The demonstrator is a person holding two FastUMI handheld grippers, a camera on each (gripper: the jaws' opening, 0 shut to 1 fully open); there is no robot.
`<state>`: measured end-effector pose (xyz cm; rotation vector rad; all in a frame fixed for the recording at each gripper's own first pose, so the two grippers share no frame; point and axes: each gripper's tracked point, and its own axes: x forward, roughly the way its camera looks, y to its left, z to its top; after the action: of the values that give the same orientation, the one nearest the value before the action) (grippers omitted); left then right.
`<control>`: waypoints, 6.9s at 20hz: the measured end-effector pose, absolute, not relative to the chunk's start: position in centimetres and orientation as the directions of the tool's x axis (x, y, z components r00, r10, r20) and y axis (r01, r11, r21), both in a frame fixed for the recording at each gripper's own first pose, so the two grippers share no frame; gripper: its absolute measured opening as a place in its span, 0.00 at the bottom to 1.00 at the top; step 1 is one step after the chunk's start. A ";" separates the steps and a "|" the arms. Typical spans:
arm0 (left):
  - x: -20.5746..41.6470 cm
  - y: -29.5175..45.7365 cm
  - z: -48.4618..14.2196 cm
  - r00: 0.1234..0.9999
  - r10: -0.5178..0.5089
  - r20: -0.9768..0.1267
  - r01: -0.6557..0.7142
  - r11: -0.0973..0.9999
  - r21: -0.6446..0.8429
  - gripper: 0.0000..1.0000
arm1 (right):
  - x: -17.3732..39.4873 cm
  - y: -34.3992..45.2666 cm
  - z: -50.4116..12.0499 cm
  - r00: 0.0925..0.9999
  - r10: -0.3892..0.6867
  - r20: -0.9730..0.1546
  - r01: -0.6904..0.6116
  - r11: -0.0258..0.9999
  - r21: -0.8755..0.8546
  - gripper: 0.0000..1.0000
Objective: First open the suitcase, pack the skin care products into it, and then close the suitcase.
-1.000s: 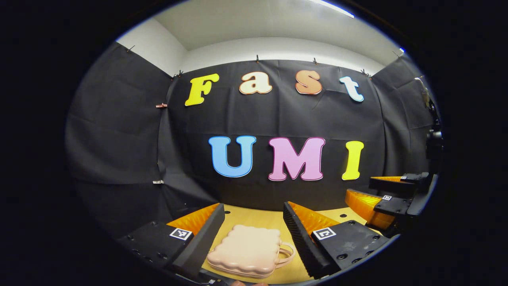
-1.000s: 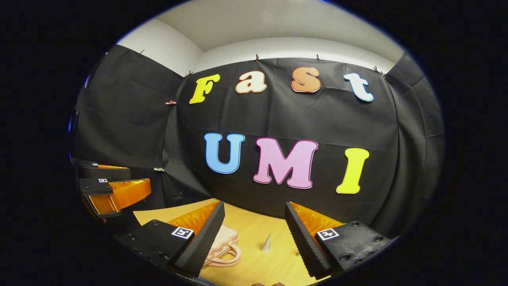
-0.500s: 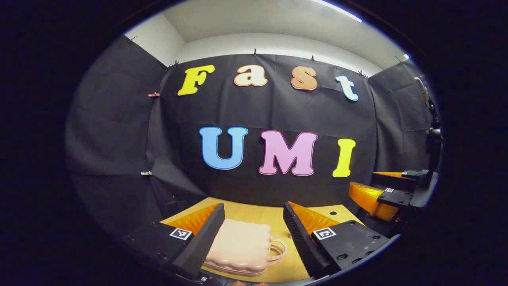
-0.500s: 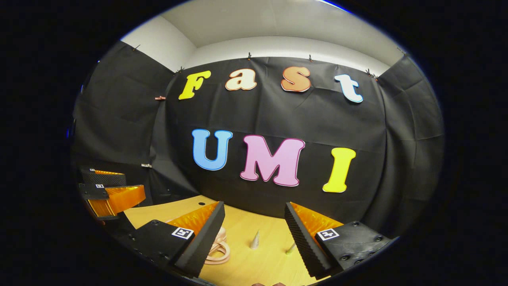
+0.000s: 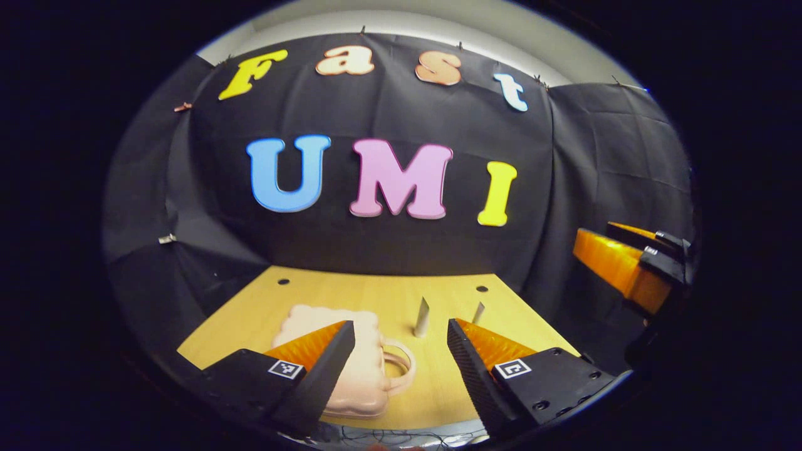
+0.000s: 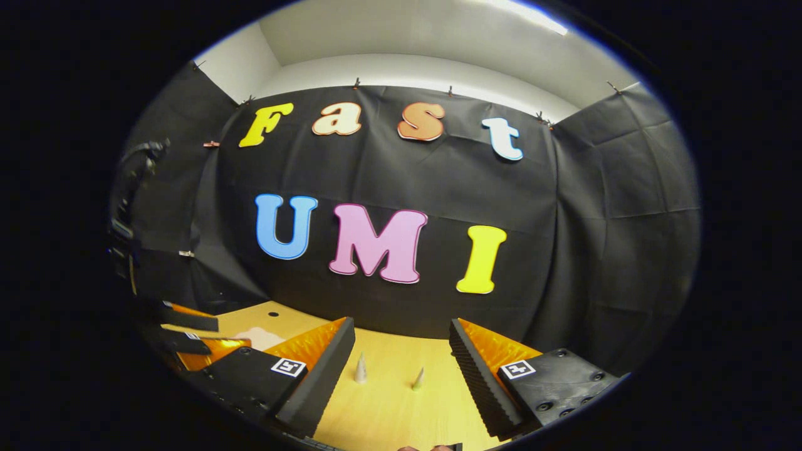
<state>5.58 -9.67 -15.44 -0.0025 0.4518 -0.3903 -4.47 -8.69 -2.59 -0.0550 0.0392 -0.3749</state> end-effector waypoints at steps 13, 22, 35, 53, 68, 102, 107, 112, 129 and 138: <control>15.3 -14.1 -37.6 0.411 -0.096 -0.907 0.183 0.983 -0.020 0.94 | -8.8 -26.3 -10.5 0.832 -0.528 -0.168 0.522 0.849 -0.086 0.94; 16.6 -14.8 -38.8 0.297 -0.185 -0.937 0.212 0.969 -0.124 0.14 | -7.0 -30.4 -14.7 0.811 -0.530 -0.249 0.531 0.845 -0.069 0.96; 23.2 11.8 -13.2 0.511 -0.317 -0.799 0.144 0.948 -0.285 0.09 | 4.9 -17.8 -10.8 0.864 -0.475 -0.168 0.476 0.879 -0.039 0.96; 32.6 39.8 -34.6 0.512 0.089 -0.854 -0.019 0.996 0.092 0.49 | 6.2 -11.5 -12.6 0.764 -0.595 -0.249 0.584 0.802 -0.125 0.96; 25.2 -3.2 -15.9 0.643 -0.594 -0.485 0.614 0.777 -0.138 0.96 | 8.5 -15.6 -16.1 0.818 -0.511 -0.263 0.508 0.857 -0.084 0.96; 19.6 1.0 -26.6 0.544 -0.111 -0.832 0.378 0.917 0.124 0.45 | 19.3 -21.9 -46.8 0.703 -0.135 -0.699 0.322 0.936 0.143 0.28; 17.3 8.9 -32.6 0.247 0.014 -0.969 0.338 0.936 0.100 0.45 | 17.8 -15.2 -36.4 0.791 -0.050 -0.609 0.205 0.961 0.188 0.25; 13.5 10.4 -37.2 -0.073 0.001 -0.997 0.409 0.912 -0.029 0.45 | 15.7 -3.3 -26.7 0.868 0.107 -0.486 0.073 0.938 0.338 0.25; 16.5 11.6 -30.9 0.309 -0.180 -0.934 0.376 0.925 -0.054 0.98 | 12.2 18.6 -34.5 0.586 0.337 -0.737 0.104 0.871 0.481 0.25; 18.5 29.7 -22.9 0.464 0.124 -0.877 -0.093 0.991 0.091 0.98 | 10.2 22.6 -44.1 0.276 0.243 -0.930 0.375 0.864 0.337 0.47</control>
<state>18.47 29.73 -22.89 0.0313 1.0802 0.1334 10.20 22.62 -44.13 0.5608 1.3082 -0.0949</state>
